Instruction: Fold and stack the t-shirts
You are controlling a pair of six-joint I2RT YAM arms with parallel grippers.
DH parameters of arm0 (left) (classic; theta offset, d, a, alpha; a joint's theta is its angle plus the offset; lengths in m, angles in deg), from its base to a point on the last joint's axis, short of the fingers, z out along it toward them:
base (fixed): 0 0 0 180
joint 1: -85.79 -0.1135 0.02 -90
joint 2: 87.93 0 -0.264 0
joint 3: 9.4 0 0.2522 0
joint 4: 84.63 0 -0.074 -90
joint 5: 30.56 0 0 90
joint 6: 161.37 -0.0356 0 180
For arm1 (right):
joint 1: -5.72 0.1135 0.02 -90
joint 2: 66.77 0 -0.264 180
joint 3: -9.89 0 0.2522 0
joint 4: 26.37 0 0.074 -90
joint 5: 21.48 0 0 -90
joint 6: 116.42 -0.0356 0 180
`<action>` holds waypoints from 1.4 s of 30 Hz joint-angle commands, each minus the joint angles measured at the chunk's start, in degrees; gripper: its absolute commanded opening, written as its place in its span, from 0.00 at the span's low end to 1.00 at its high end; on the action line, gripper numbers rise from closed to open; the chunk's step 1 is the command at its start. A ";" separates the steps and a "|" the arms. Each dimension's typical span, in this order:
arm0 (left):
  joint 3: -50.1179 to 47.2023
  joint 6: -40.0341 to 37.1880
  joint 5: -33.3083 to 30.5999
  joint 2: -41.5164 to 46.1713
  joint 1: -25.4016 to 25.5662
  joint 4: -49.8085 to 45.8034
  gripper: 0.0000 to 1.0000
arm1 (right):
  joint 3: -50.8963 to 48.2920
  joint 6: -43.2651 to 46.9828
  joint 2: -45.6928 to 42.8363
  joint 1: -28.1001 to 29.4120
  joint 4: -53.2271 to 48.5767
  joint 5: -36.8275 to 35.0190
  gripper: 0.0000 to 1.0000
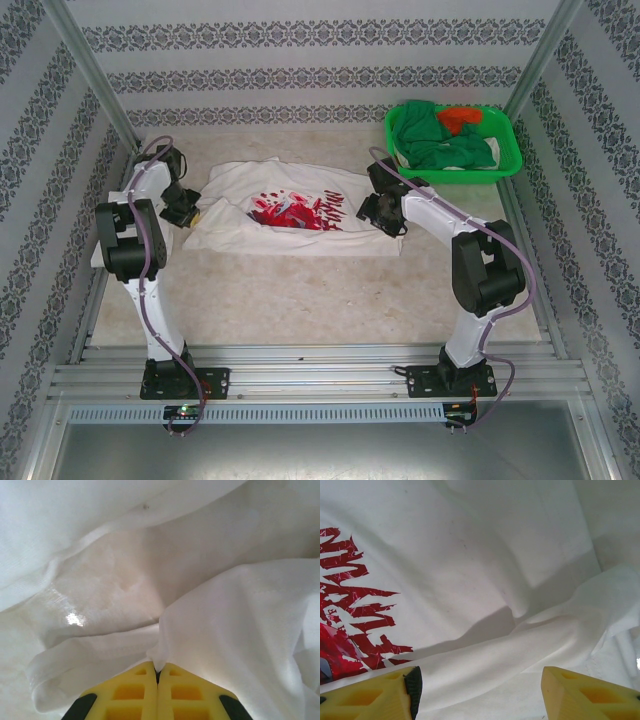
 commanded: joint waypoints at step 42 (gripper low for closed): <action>34.60 18.10 23.17 -15.22 19.03 2.14 0.08 | 1.16 -0.61 -0.20 0.06 1.19 -0.19 0.65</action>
